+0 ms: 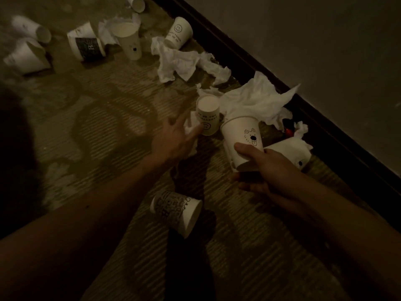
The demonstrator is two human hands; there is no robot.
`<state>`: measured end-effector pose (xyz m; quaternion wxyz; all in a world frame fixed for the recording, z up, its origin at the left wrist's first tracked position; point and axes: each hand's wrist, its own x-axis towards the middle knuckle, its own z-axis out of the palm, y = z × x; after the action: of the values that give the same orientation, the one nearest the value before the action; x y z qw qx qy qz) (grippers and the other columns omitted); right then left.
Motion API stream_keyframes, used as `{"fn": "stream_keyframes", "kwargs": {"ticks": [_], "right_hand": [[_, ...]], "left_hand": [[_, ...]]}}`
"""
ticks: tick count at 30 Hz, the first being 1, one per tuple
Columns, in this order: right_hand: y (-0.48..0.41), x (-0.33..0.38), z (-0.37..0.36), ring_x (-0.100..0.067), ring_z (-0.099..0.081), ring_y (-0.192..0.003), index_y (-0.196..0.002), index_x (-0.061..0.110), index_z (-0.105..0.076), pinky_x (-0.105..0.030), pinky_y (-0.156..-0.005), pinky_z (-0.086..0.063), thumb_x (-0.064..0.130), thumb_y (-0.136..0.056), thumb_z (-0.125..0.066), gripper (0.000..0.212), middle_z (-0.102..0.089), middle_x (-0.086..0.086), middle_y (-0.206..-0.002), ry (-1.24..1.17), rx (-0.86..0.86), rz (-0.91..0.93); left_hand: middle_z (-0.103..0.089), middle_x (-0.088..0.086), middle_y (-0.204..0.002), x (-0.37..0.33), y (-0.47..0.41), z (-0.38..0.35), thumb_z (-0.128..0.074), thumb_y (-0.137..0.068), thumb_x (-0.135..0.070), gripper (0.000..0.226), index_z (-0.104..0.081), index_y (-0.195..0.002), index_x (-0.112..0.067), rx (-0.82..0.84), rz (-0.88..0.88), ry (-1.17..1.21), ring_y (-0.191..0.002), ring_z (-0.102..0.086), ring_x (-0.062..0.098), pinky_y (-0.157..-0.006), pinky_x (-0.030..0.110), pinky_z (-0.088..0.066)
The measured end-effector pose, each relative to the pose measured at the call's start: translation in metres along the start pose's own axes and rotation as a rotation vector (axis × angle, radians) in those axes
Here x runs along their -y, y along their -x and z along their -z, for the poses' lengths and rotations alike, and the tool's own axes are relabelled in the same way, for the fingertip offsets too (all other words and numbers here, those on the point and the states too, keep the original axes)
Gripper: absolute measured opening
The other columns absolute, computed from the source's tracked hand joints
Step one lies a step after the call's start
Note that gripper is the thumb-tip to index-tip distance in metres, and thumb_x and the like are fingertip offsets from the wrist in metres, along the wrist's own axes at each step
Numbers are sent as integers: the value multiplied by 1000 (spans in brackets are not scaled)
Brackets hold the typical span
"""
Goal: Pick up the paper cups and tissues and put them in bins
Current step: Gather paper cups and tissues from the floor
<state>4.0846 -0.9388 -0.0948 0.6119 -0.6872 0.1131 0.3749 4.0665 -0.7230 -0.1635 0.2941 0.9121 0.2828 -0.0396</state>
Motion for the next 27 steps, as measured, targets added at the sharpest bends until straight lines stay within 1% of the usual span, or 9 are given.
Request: {"fn": "stream_keyframes", "kwargs": {"ticks": [3,7,10,13,18,20,23,25,27], "right_hand": [[-4,0,10,-18,-72,-67,-123,9,-52,-28,-52,-54,39,-79,-75,58,-71,-13,-97,-26,-19,12],[-6,1,23,-19,-72,-71,-124,10,-52,-29,-53,-55,42,-78,-74,60,-71,-14,-101,-52,-14,18],[-6,3,31,-19,-72,-74,-120,13,-53,-32,-59,-57,44,-79,-73,55,-73,-11,-96,-77,-1,15],[-5,2,35,-18,-71,-71,-112,14,-56,-32,-59,-57,43,-75,-73,50,-73,-10,-95,-108,20,42],[-3,9,47,-16,-69,-66,-111,13,-58,-31,-57,-55,44,-76,-69,48,-71,-9,-91,-202,-16,88],[-2,13,54,-15,-69,-66,-112,14,-60,-29,-55,-54,47,-69,-68,54,-71,-6,-88,-225,-13,105],[1,16,66,-18,-69,-73,-107,16,-61,-29,-57,-54,48,-77,-65,44,-72,-6,-88,-208,-19,115],[3,14,74,-18,-69,-72,-100,18,-63,-30,-58,-54,49,-80,-63,37,-74,-3,-81,-191,-29,111],[5,11,80,-17,-70,-72,-98,20,-63,-30,-59,-54,53,-69,-65,44,-74,-3,-82,-185,-30,95]], "left_hand": [[-39,9,-135,11,3,-21,-48,-93,-60,55,-47,-134,-24,-37,-121,-106,-112,-53,29,-77,38,-44],[-60,-2,-90,17,5,-21,-50,-96,-48,34,-62,-87,-18,-147,-170,-6,-81,-59,18,-66,31,-40],[-63,-7,-51,11,13,-13,-52,-98,-45,52,-65,-55,-17,-197,-109,165,-63,-64,0,-66,20,-48],[-62,-6,-44,-9,30,-8,-55,-96,-44,60,-62,-45,-13,-274,-78,338,-54,-62,-3,-60,7,-43],[-67,15,-72,-51,50,1,-57,-97,-25,34,-62,-73,-1,-250,-152,468,-67,-67,30,-61,43,-56],[-65,10,-74,-71,51,1,-56,-96,-14,17,-58,-83,-3,-263,-222,459,-67,-66,20,-56,39,-55],[-56,-14,-81,-100,38,-1,-66,-92,-18,12,-54,-95,-17,-325,-289,398,-68,-58,-11,-52,11,-47],[-61,-12,-96,-114,21,-7,-66,-91,-36,27,-58,-111,-20,-272,-308,340,-77,-59,-8,-64,16,-51],[-61,0,-121,-122,2,-14,-65,-87,-51,50,-55,-128,-23,-188,-324,205,-101,-60,9,-80,28,-49]]}}
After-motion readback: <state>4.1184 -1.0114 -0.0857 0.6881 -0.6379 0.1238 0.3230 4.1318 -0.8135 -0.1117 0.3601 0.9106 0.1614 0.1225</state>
